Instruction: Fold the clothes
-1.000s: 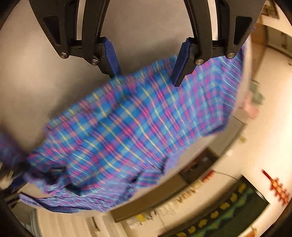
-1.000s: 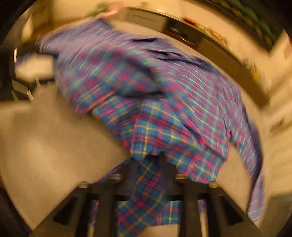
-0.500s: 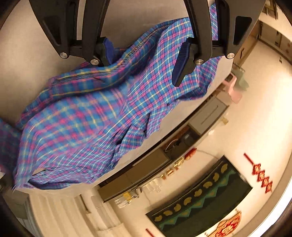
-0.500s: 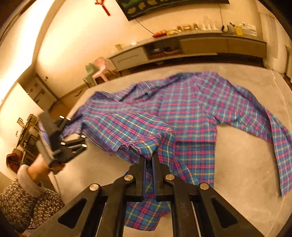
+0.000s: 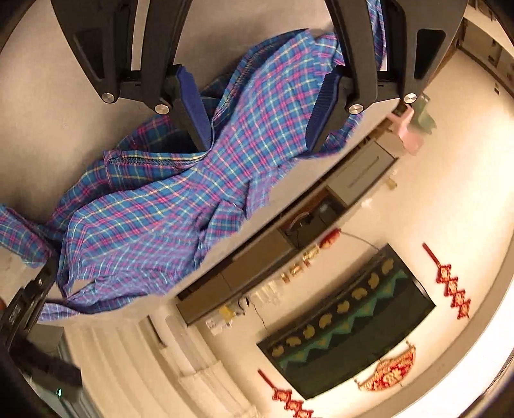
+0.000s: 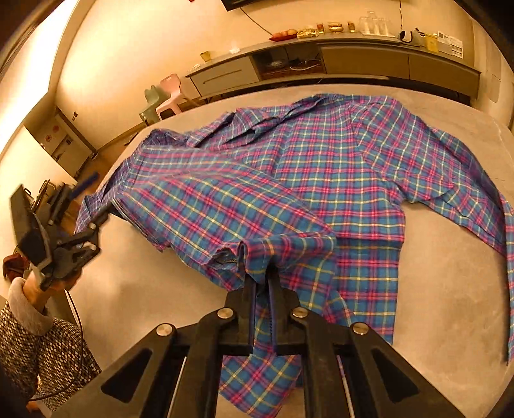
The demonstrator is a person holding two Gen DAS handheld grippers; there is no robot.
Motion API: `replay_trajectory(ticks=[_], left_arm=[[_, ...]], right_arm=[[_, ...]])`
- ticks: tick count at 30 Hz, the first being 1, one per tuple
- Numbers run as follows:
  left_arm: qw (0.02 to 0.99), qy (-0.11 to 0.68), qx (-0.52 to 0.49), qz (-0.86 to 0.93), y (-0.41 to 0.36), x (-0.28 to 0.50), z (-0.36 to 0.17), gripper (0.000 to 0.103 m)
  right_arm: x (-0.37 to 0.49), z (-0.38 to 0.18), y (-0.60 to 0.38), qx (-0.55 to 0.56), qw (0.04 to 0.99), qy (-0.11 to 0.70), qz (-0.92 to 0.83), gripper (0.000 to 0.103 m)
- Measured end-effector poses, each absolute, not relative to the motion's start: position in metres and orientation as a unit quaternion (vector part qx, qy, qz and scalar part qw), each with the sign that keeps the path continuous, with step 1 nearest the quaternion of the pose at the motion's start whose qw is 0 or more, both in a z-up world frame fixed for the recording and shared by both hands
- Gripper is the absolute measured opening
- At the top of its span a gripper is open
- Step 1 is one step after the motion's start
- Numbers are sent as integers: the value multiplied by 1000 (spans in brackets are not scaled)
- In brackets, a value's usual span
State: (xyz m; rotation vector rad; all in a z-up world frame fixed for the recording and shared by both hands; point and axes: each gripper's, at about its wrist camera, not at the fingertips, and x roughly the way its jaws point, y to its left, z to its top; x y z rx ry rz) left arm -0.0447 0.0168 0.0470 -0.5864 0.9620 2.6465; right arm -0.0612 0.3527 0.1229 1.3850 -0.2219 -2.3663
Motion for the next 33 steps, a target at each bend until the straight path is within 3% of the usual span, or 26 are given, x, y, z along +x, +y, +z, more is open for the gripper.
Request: replay_trajectory(ticks=[8, 15, 20, 21, 22, 23, 24, 30, 33], left_arm=[[180, 387, -254, 868, 33, -61, 2, 63], [250, 423, -241, 837, 53, -39, 1, 64], [238, 466, -246, 816, 71, -47, -23, 63], [230, 466, -247, 818, 73, -53, -24, 61], [222, 466, -249, 820, 74, -58, -24, 43], [223, 451, -258, 825, 75, -65, -20, 10], [233, 418, -277, 833, 72, -73, -9, 6], [248, 297, -251, 887, 45, -56, 74, 2], [266, 252, -232, 901, 31, -29, 99, 9]], right_arm=[[-69, 111, 350, 503, 203, -55, -838, 8], [-70, 106, 356, 505, 204, -49, -837, 8], [-70, 107, 355, 503, 206, -46, -838, 8], [-69, 108, 354, 502, 209, -43, -838, 8], [-68, 109, 352, 499, 212, -39, -839, 8], [-66, 110, 351, 496, 214, -34, -841, 8], [-65, 112, 350, 492, 216, -31, -843, 8], [-46, 136, 354, 458, 243, -31, -854, 5], [-30, 156, 360, 434, 252, -39, -864, 5]])
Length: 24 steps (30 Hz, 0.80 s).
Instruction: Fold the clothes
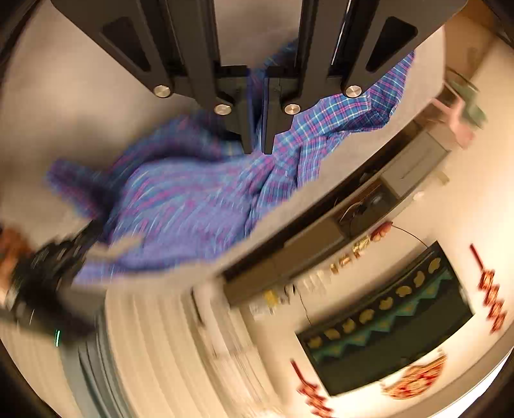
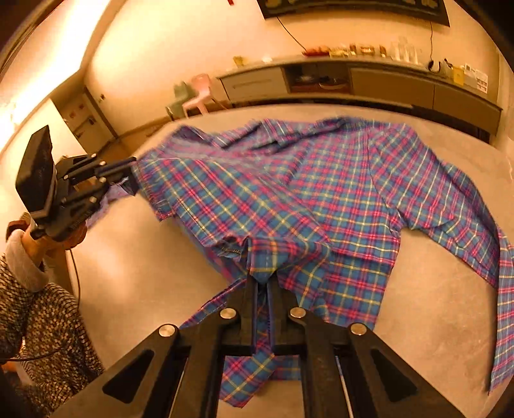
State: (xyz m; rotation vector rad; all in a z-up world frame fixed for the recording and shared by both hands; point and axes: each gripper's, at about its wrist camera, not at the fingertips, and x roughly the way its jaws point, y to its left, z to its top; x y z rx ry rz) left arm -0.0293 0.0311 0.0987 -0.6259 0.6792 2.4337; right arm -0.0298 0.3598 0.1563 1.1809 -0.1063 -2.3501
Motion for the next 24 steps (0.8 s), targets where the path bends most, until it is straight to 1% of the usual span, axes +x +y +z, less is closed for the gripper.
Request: replay_trajectory(ticks=[1, 2, 3, 5, 7, 8, 9, 11, 12, 15, 17, 20, 24], left_arm=[[267, 248, -226, 903, 29, -23, 103, 9], [252, 258, -225, 905, 29, -19, 103, 5], [236, 264, -234, 906, 30, -18, 102, 3], [216, 266, -235, 910, 31, -13, 104, 1], [203, 281, -221, 912, 33, -4, 109, 2], [198, 291, -210, 912, 34, 3, 110, 7], [196, 310, -200, 909, 37, 11, 107, 9], [208, 366, -200, 885, 50, 23, 86, 55], [211, 392, -199, 873, 57, 24, 74, 58], [221, 454, -212, 837, 72, 16, 36, 59], [220, 481, -227, 818, 76, 3, 13, 59], [217, 496, -242, 805, 75, -20, -11, 59], [210, 497, -235, 809, 75, -45, -24, 58]], right_arm=[[-27, 160, 361, 430, 250, -41, -866, 5], [-25, 164, 362, 428, 249, -43, -868, 5], [-23, 166, 362, 427, 248, -46, -869, 5], [-20, 171, 361, 425, 248, -51, -869, 5], [-12, 181, 356, 414, 257, -52, -872, 5], [-6, 187, 354, 406, 261, -49, -874, 5], [0, 193, 352, 398, 265, -47, -877, 5], [8, 199, 349, 390, 266, -47, -880, 5], [10, 198, 348, 392, 263, -46, -880, 6], [6, 188, 346, 410, 248, -43, -876, 6], [2, 183, 345, 418, 244, -39, -874, 6], [-3, 179, 346, 420, 246, -43, -872, 6], [-16, 167, 345, 434, 247, -43, -865, 6]])
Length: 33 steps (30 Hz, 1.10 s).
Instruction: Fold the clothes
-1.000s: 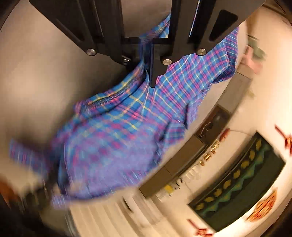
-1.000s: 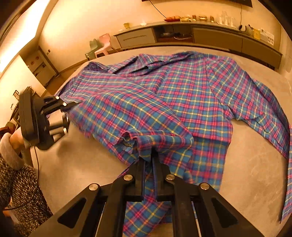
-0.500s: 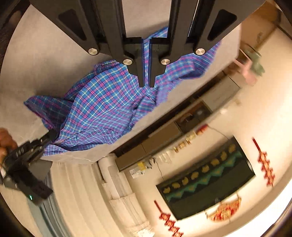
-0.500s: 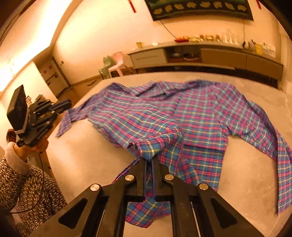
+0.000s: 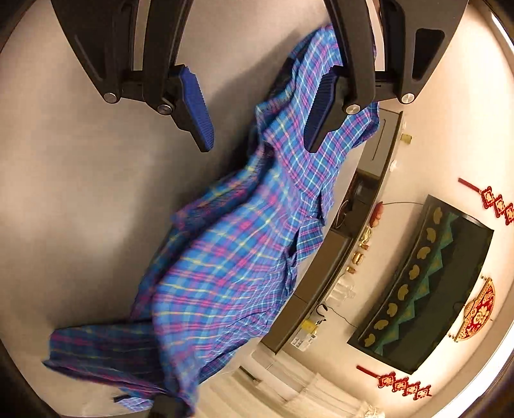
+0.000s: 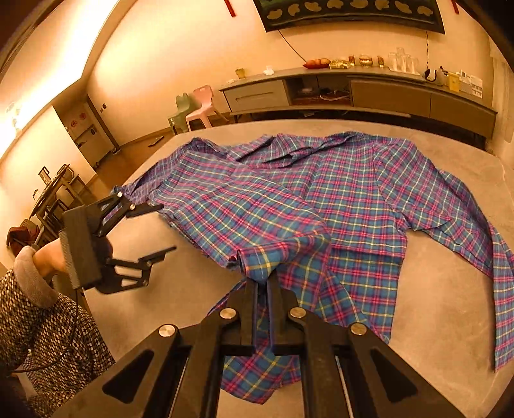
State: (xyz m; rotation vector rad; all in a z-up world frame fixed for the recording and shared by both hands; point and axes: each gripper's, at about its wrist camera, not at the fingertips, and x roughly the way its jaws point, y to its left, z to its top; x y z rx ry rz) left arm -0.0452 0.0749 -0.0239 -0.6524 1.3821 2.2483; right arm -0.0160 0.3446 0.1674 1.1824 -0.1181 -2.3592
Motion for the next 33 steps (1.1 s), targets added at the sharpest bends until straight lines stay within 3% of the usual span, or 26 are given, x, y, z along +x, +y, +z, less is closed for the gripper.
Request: replay_trajectory(ticks=[1, 2, 3, 4, 5, 10, 17, 25, 33], left_arm=[[210, 495, -236, 809, 75, -51, -25, 53], [217, 489, -241, 810, 75, -60, -24, 29], [224, 479, -249, 811, 75, -67, -23, 15], [232, 462, -263, 814, 74, -75, -20, 5], [246, 436, -274, 821, 72, -83, -13, 3], [278, 348, -281, 850, 58, -92, 23, 2], [296, 283, -266, 873, 51, -72, 63, 1], [251, 304, -262, 881, 56, -57, 73, 0], [261, 324, -253, 874, 16, 89, 165, 0]], right_arm=[[-19, 164, 344, 438, 248, -41, -863, 6], [-21, 161, 343, 441, 248, -39, -861, 6], [-24, 159, 343, 443, 249, -37, -860, 6], [-26, 158, 343, 444, 250, -37, -860, 6], [-28, 158, 344, 443, 251, -38, -860, 6], [-31, 157, 352, 441, 248, -43, -862, 6], [-28, 160, 363, 442, 235, -50, -864, 6], [-15, 169, 360, 437, 242, -44, -866, 6], [66, 244, 350, 372, 347, 36, -860, 6]])
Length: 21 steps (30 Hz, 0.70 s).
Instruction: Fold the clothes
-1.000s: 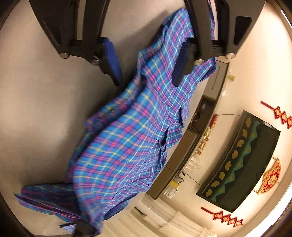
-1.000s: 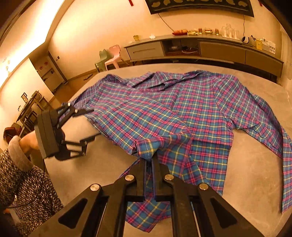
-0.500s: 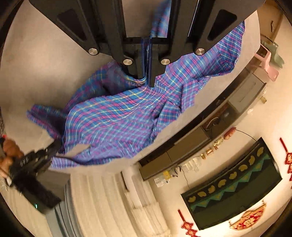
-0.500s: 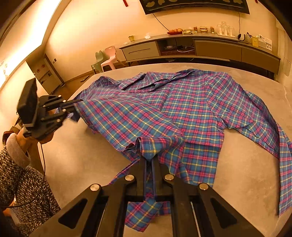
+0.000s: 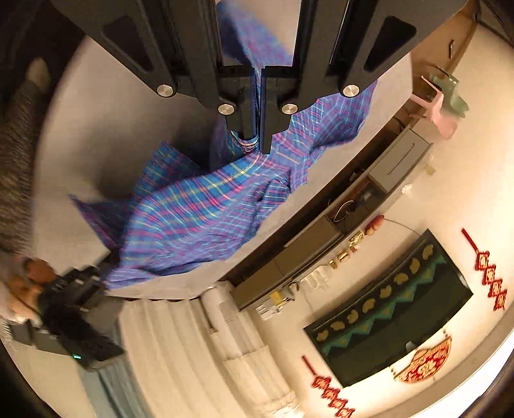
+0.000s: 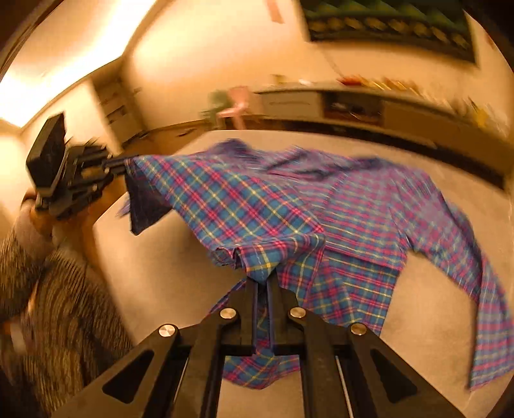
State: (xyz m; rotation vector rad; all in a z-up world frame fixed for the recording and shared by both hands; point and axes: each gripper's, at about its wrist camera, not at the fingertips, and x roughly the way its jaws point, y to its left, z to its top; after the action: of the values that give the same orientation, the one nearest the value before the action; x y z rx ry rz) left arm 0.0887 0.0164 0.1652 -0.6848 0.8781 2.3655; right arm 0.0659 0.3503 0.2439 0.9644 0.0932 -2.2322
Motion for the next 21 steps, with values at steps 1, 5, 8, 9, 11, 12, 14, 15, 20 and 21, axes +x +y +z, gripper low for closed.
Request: replay_trajectory(ticks=[1, 5, 8, 9, 11, 12, 14, 15, 20, 21], left_arm=[[271, 326, -265, 866, 11, 114, 172, 0], [311, 347, -324, 824, 6, 182, 165, 4], [341, 373, -327, 799, 8, 213, 154, 9], [343, 385, -314, 797, 8, 222, 151, 20], [359, 387, -299, 795, 6, 232, 154, 27], [362, 380, -289, 801, 2, 231, 158, 27], [366, 364, -267, 814, -7, 228, 168, 37], [358, 352, -263, 824, -11, 219, 171, 39], [286, 346, -325, 833, 4, 129, 119, 42], [258, 343, -362, 827, 10, 99, 95, 42]], right_arm=[[88, 257, 347, 359, 373, 56, -854, 6], [156, 280, 327, 349, 446, 136, -813, 6], [184, 267, 312, 383, 482, 182, -766, 12], [187, 261, 311, 396, 484, 192, -756, 27], [188, 249, 312, 422, 469, 209, -747, 41], [186, 247, 315, 431, 454, 211, -751, 41], [181, 253, 326, 435, 431, 198, -766, 41], [179, 258, 331, 431, 425, 185, -774, 41], [136, 267, 343, 429, 384, 80, -814, 54], [120, 255, 338, 454, 349, 80, -816, 54]])
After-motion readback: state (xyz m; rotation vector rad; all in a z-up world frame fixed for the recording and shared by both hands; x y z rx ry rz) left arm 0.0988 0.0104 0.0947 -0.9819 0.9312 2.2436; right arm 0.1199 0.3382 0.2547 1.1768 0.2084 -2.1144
